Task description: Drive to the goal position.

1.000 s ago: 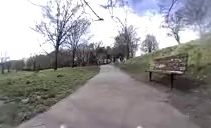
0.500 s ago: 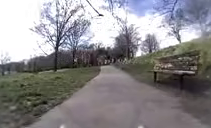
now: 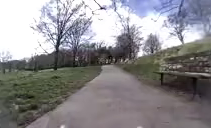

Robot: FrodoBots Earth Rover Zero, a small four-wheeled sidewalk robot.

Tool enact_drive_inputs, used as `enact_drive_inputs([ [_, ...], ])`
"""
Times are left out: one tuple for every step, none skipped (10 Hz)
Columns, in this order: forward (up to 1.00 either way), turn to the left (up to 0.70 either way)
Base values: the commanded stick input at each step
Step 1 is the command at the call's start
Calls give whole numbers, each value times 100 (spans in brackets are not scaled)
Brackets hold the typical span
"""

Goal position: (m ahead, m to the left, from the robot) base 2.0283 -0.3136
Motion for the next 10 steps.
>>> enact_drive_inputs([
  [85, 1],
  [85, 1],
  [85, 1],
  [85, 1],
  [85, 1],
  [85, -3],
  [85, -8],
  [85, -25],
  [85, -32],
  [85, -33],
])
